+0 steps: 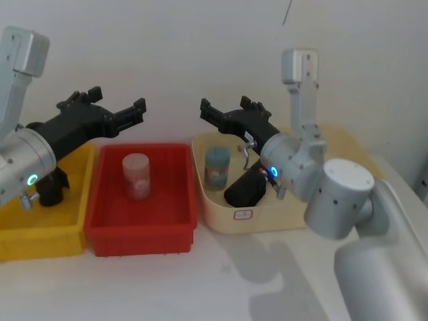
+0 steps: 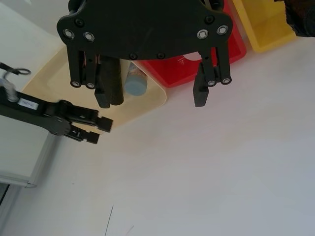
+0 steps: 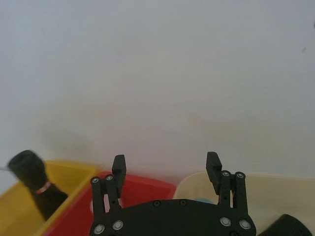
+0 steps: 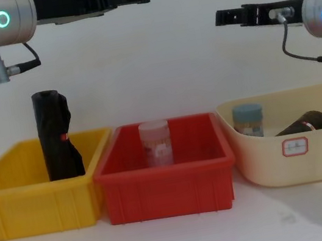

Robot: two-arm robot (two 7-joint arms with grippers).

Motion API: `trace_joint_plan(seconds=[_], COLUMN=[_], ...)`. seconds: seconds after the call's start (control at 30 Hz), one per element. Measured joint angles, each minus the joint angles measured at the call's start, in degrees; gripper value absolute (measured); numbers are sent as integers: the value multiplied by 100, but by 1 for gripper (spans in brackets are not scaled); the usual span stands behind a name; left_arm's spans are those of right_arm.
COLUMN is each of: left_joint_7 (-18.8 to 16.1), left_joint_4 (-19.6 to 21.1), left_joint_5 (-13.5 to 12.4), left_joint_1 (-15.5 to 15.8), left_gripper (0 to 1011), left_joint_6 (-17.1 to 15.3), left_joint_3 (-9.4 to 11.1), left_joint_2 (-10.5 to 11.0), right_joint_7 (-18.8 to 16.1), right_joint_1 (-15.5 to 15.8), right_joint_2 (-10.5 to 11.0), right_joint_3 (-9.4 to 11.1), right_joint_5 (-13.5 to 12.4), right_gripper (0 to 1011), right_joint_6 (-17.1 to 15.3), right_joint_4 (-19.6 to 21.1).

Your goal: Pick up the garbage bag with the one hand and transfer it to the other hand.

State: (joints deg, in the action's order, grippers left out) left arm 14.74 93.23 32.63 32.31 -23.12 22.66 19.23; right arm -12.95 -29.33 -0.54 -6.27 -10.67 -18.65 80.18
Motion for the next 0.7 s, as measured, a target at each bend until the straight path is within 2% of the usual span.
trace_joint_plan(seconds=[0.2, 0.23, 0.3, 0.5, 0.7], left_joint_7=[0, 0, 0, 0, 0], left_joint_4=[0, 0, 0, 0, 0], left_joint_5=[0, 0, 0, 0, 0], left_joint_1=[0, 0, 0, 0, 0], left_gripper=[1001, 1001, 1001, 1001, 1002], left_joint_6=[0, 0, 0, 0, 0], left_joint_3=[0, 0, 0, 0, 0], left_joint_2=[0, 0, 0, 0, 0], right_joint_7=[-266, -266, -372, -518, -614], right_joint_1=[607, 607, 872, 1235, 1461], right_joint_2=[38, 38, 45, 51, 54], right_joint_3=[-82, -82, -120, -177, -209], right_joint_5=[-141, -141, -206, -300, -359], right_gripper=[1000, 1000, 999, 1000, 1000], right_joint_6=[607, 607, 861, 1229, 1456], right_joint_4=[468, 468, 656, 912, 1074])
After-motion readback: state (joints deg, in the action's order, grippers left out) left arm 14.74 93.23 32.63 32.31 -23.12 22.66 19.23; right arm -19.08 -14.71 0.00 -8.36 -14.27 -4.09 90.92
